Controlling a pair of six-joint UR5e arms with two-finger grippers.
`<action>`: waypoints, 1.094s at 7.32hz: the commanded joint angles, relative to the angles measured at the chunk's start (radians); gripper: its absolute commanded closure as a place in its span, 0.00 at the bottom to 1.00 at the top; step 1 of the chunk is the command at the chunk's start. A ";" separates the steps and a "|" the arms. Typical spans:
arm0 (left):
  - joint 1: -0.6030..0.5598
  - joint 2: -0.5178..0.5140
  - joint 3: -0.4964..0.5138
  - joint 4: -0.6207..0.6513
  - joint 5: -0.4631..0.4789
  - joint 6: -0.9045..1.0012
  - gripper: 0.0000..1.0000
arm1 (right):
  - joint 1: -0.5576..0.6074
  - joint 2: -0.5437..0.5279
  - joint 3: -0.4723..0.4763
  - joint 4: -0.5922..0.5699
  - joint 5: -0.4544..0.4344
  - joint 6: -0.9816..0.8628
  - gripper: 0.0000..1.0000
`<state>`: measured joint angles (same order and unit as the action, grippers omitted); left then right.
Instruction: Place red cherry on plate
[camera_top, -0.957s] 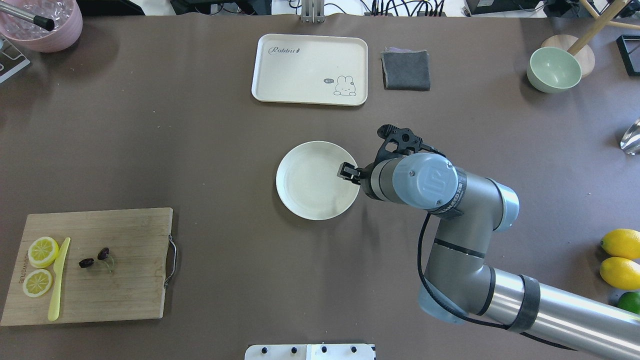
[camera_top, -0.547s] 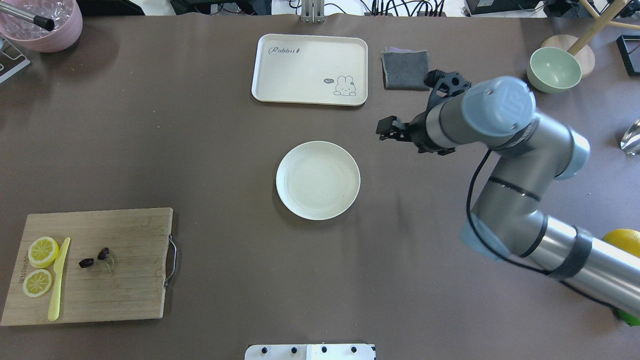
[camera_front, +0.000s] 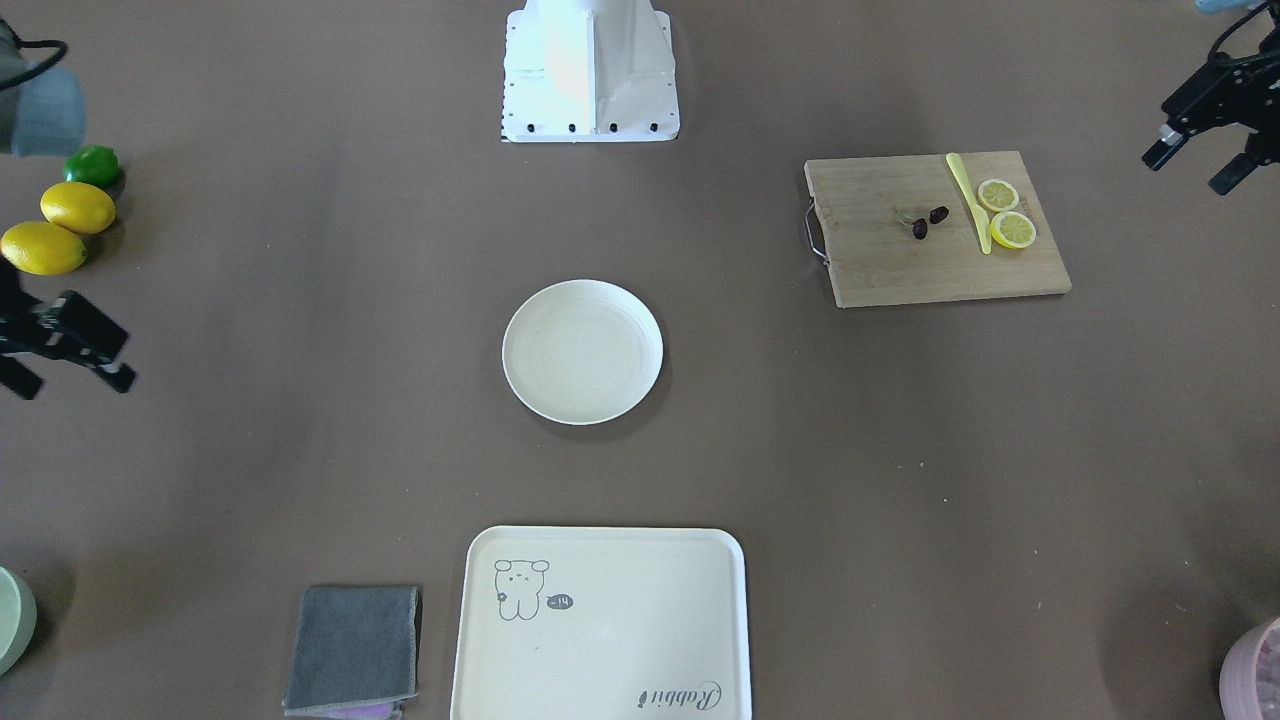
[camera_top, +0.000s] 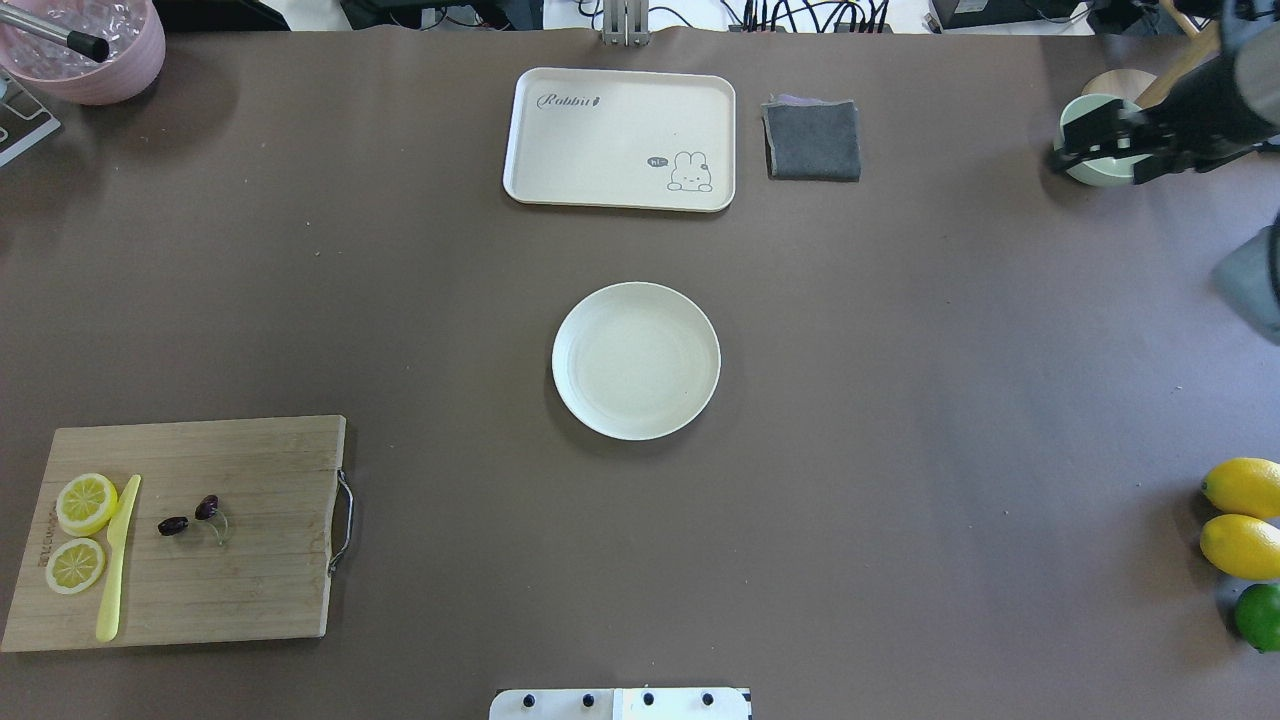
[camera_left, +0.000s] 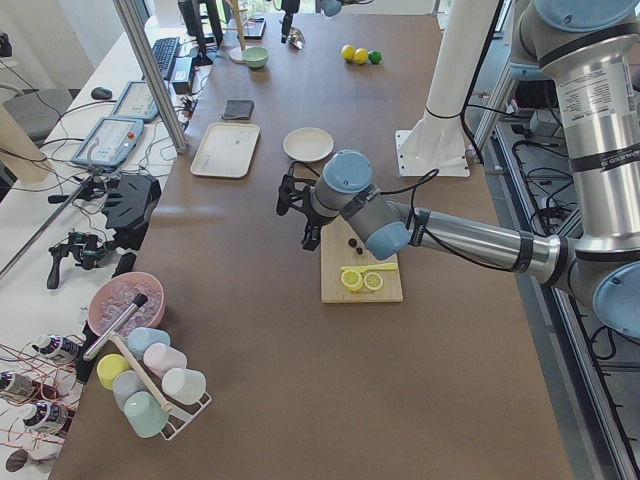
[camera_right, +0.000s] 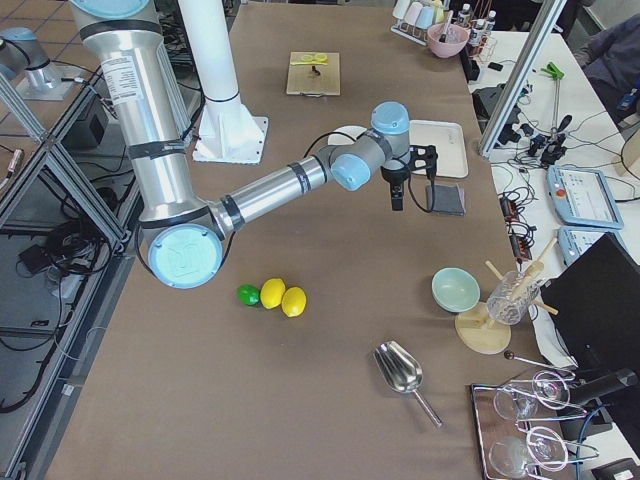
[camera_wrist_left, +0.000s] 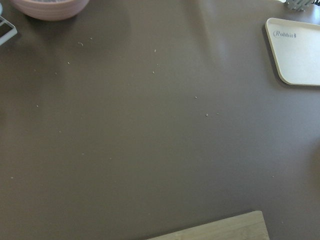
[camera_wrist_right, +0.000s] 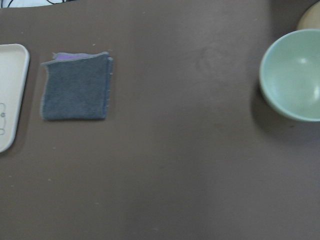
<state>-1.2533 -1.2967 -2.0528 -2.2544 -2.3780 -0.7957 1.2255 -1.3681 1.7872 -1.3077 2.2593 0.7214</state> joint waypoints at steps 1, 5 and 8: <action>0.264 0.026 -0.017 -0.010 0.225 -0.153 0.01 | 0.197 -0.090 -0.009 -0.129 0.043 -0.407 0.00; 0.615 0.024 -0.003 -0.008 0.532 -0.275 0.19 | 0.273 -0.140 -0.005 -0.188 0.043 -0.556 0.00; 0.754 -0.015 0.031 -0.008 0.650 -0.370 0.32 | 0.273 -0.151 -0.005 -0.188 0.042 -0.556 0.00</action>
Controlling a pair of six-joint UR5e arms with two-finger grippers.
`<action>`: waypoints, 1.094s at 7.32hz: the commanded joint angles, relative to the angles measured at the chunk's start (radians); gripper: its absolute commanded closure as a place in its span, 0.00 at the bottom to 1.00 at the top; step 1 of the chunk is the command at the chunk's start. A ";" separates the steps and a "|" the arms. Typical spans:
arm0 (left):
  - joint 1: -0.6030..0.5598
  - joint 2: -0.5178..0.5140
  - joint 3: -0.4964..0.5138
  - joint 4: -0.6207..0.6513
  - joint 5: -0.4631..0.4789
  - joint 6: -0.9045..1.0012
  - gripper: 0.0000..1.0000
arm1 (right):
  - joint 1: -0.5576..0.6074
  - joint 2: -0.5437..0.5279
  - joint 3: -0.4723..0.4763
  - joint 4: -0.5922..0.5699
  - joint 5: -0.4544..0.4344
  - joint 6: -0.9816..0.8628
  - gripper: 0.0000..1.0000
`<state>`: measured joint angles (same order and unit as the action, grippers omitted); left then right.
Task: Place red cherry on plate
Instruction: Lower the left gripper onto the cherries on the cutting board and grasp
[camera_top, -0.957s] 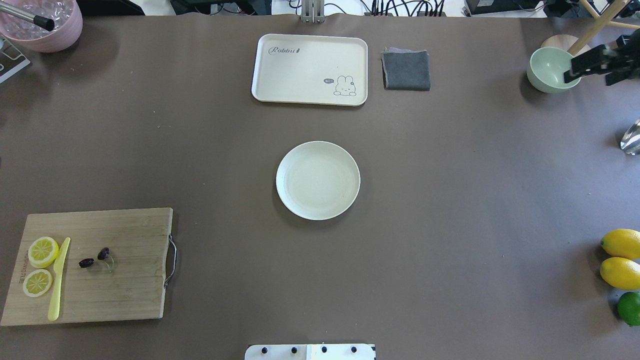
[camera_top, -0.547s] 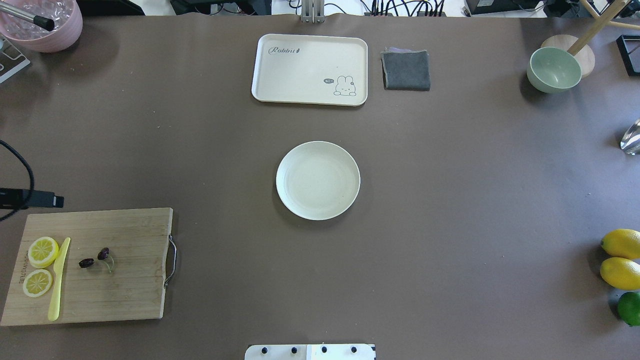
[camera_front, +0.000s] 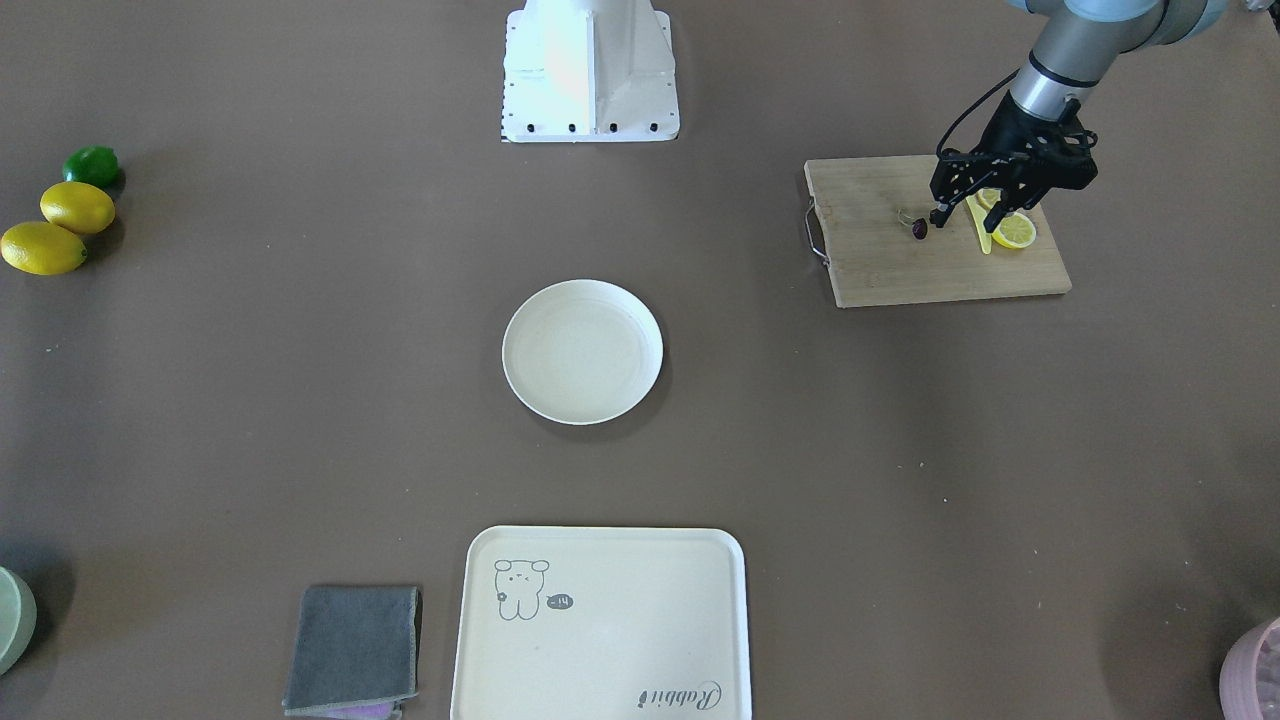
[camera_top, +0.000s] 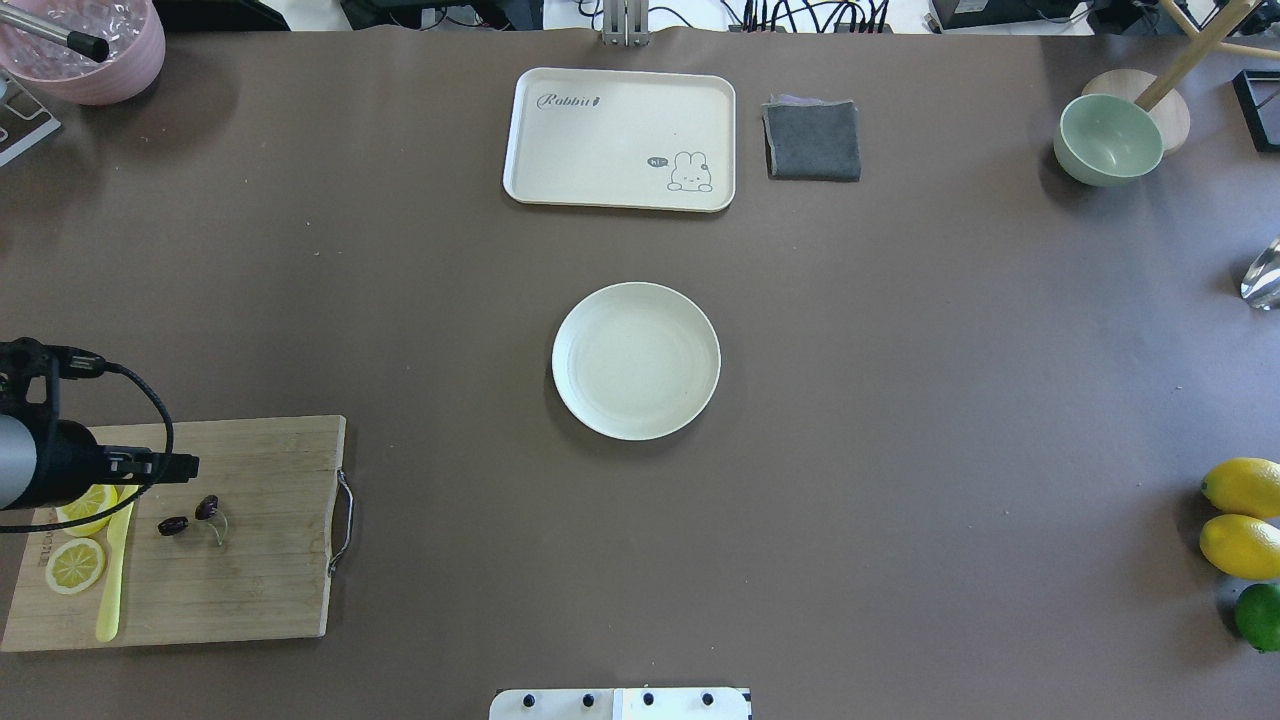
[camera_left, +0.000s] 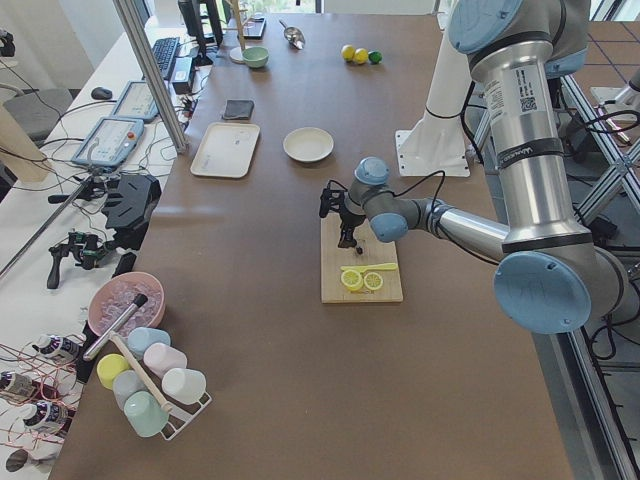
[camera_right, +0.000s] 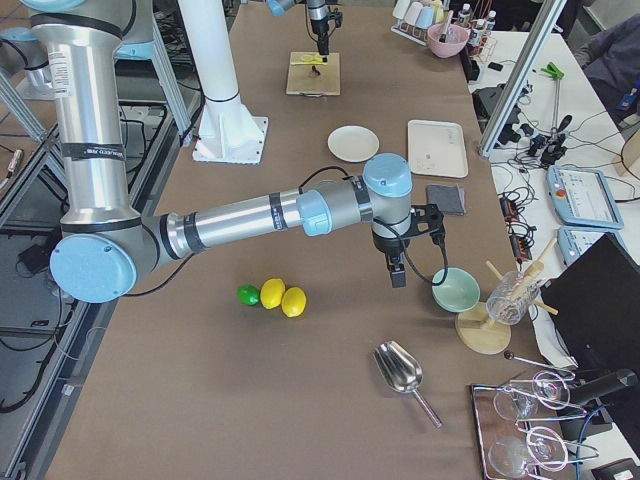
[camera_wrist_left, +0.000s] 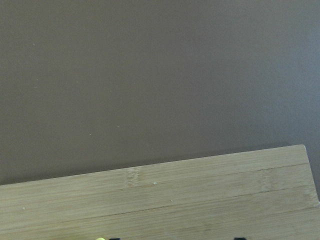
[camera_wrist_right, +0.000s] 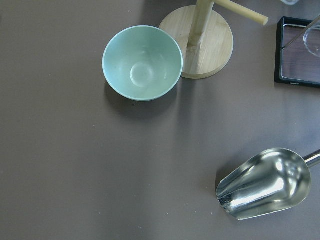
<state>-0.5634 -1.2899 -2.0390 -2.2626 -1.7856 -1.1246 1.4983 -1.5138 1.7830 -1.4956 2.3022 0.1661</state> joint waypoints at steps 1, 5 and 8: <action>0.086 -0.035 0.028 0.000 0.072 -0.050 0.33 | 0.000 -0.005 -0.002 0.000 -0.001 0.000 0.00; 0.114 -0.026 0.046 0.002 0.074 -0.041 0.44 | 0.000 -0.005 -0.005 0.000 -0.003 0.000 0.00; 0.126 -0.023 0.048 0.002 0.074 -0.043 0.53 | 0.000 -0.005 -0.005 0.000 -0.003 0.000 0.00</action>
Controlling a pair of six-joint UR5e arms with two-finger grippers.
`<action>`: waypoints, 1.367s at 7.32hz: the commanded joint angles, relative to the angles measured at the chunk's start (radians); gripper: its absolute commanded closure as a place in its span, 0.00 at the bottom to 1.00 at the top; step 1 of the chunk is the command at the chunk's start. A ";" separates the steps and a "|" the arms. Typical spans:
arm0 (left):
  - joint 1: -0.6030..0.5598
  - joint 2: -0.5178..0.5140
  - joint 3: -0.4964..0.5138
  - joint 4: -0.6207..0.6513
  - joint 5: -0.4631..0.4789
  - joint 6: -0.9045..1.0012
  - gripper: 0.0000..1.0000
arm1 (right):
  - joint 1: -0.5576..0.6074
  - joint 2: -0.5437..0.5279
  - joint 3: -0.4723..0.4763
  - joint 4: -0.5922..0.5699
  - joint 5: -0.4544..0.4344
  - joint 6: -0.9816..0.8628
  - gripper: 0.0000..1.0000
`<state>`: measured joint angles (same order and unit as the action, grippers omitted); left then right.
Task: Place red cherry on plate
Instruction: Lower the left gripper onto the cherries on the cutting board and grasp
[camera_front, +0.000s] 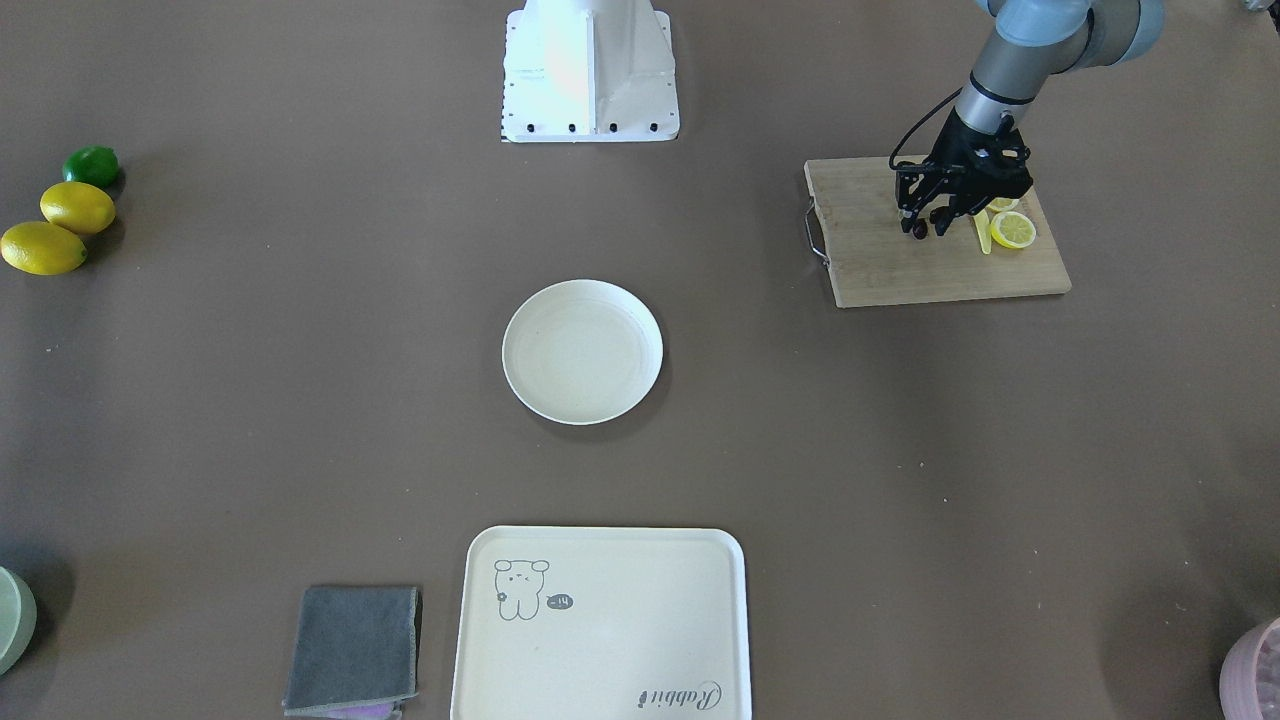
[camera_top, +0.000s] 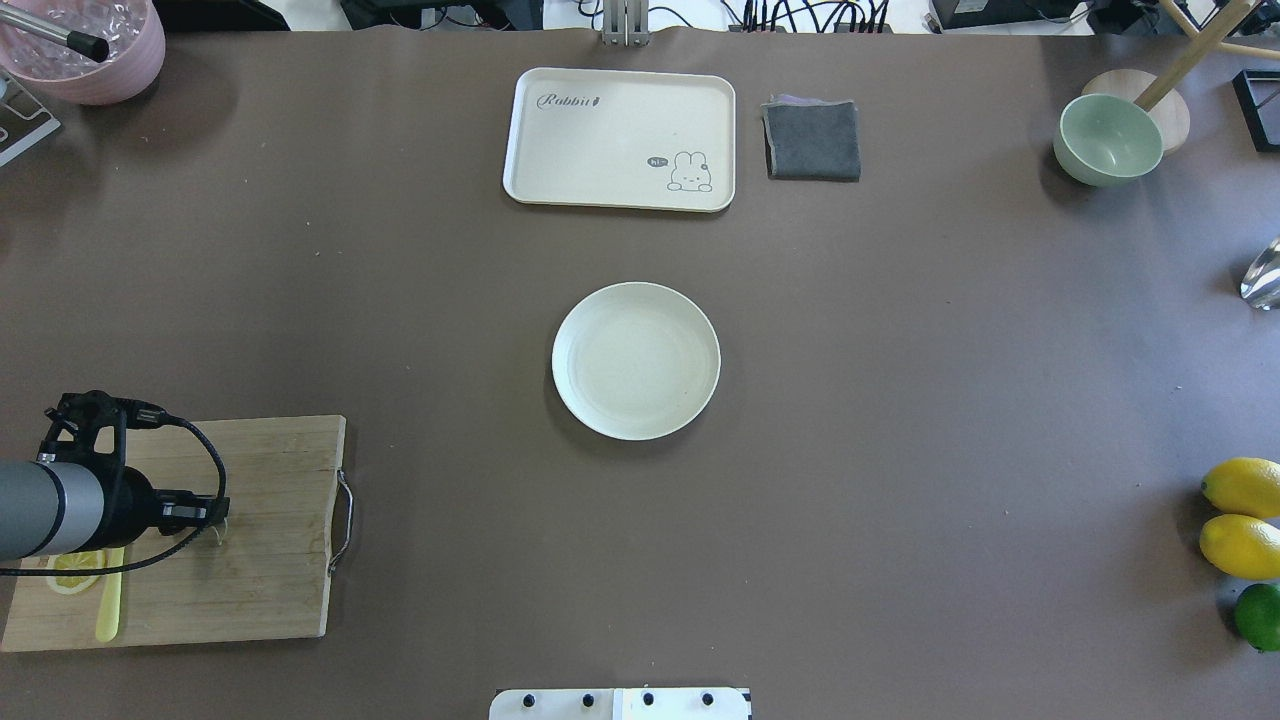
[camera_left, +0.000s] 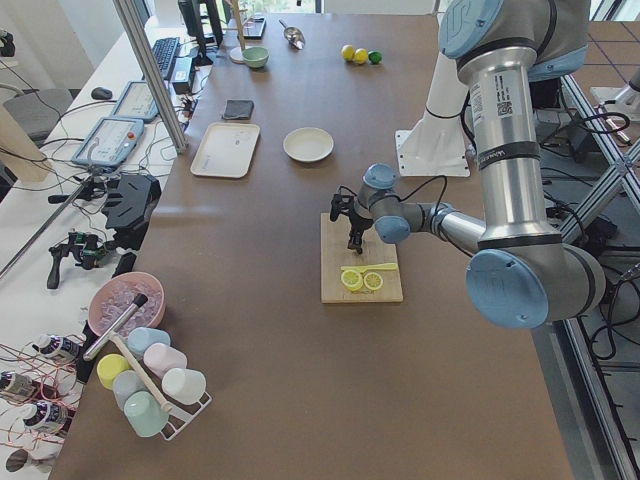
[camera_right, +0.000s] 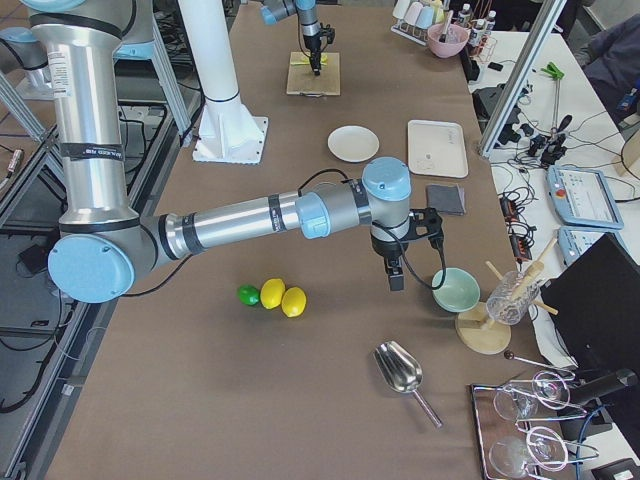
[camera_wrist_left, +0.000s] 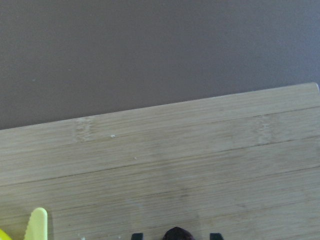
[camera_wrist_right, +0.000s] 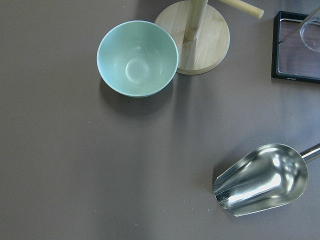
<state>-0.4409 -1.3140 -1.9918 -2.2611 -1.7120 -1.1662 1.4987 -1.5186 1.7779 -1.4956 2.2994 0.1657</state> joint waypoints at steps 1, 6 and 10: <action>0.004 0.001 0.001 0.000 0.000 -0.001 0.68 | 0.000 0.000 0.000 0.000 0.000 0.000 0.00; -0.037 -0.017 -0.056 0.000 -0.008 0.000 1.00 | 0.000 0.000 0.003 0.000 0.002 0.000 0.00; -0.070 -0.264 -0.056 0.050 -0.012 -0.013 1.00 | 0.017 -0.032 0.009 0.003 0.002 -0.003 0.00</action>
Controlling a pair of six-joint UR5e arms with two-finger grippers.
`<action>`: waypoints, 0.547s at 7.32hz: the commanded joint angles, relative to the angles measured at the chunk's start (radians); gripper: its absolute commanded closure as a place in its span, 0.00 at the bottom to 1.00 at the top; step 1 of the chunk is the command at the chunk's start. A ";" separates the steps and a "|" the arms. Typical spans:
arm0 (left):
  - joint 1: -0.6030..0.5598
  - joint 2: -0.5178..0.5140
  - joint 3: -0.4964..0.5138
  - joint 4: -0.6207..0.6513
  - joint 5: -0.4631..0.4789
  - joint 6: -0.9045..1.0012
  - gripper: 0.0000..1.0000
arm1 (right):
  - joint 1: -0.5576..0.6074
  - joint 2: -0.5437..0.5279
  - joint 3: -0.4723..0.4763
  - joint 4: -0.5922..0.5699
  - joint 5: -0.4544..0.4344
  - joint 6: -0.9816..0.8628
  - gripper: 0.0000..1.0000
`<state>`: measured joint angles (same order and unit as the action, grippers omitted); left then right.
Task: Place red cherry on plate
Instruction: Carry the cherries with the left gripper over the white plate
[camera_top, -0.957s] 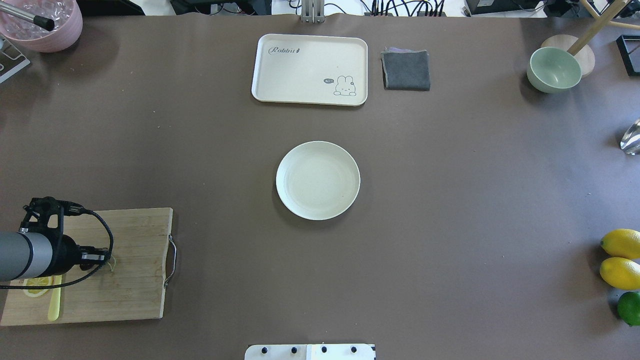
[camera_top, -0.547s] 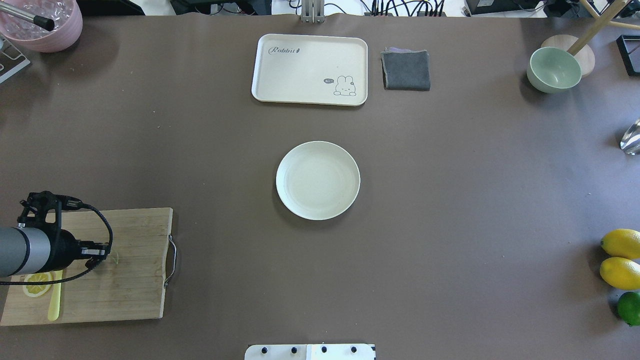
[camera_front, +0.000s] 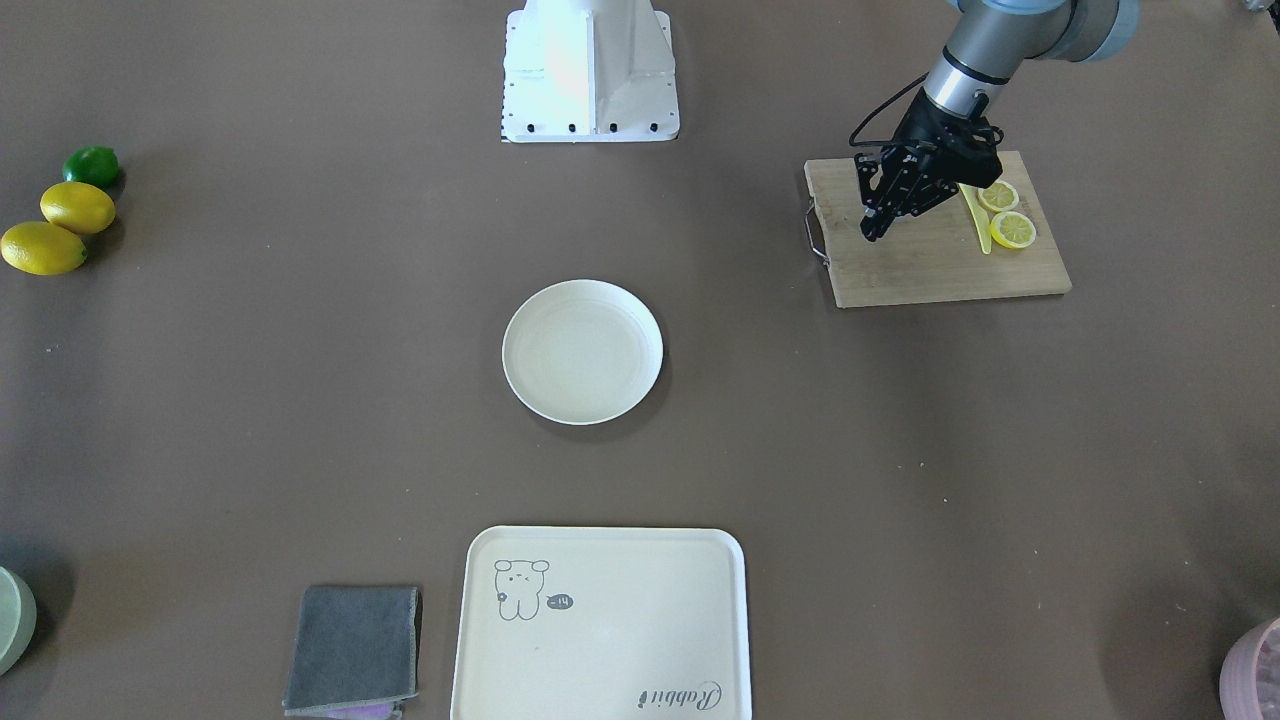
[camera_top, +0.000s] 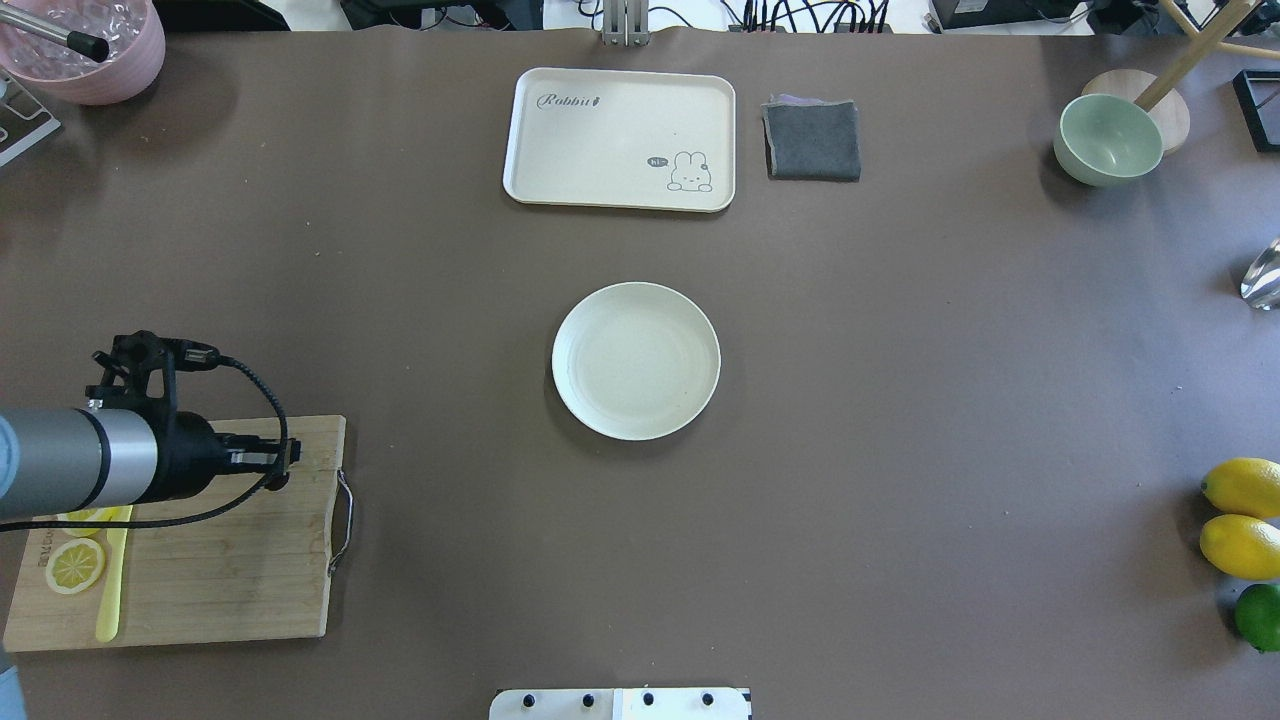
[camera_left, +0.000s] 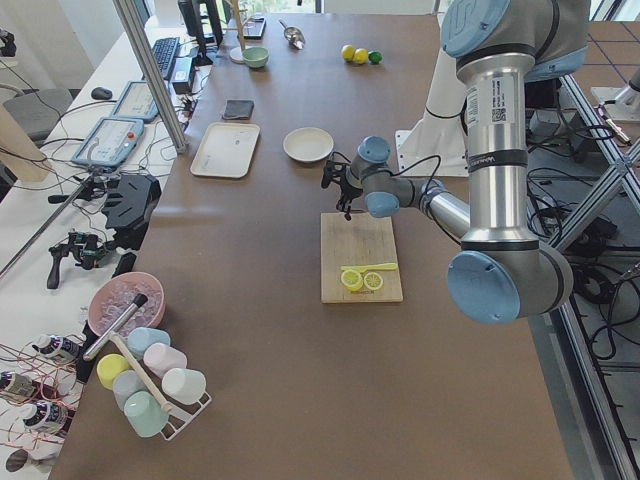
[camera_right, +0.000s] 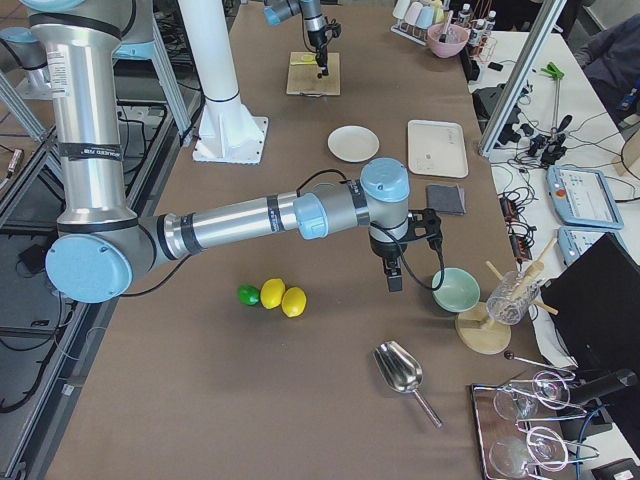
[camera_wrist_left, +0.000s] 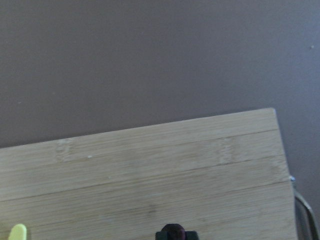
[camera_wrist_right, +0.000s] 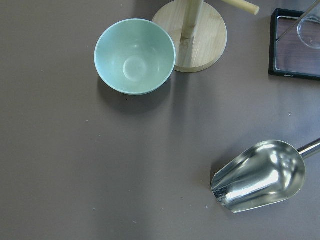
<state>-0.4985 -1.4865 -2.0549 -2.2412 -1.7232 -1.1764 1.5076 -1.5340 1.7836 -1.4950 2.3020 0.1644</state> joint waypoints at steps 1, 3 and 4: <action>-0.029 -0.224 0.044 0.120 -0.001 -0.026 1.00 | 0.014 -0.029 0.003 0.004 0.000 -0.002 0.00; -0.023 -0.543 0.166 0.323 0.002 -0.159 1.00 | 0.017 -0.032 0.000 0.002 0.023 0.000 0.00; -0.022 -0.648 0.252 0.356 0.010 -0.193 1.00 | 0.020 -0.050 0.000 0.004 0.020 0.000 0.00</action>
<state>-0.5222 -1.9812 -1.8965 -1.9579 -1.7203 -1.3140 1.5245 -1.5692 1.7848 -1.4921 2.3179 0.1640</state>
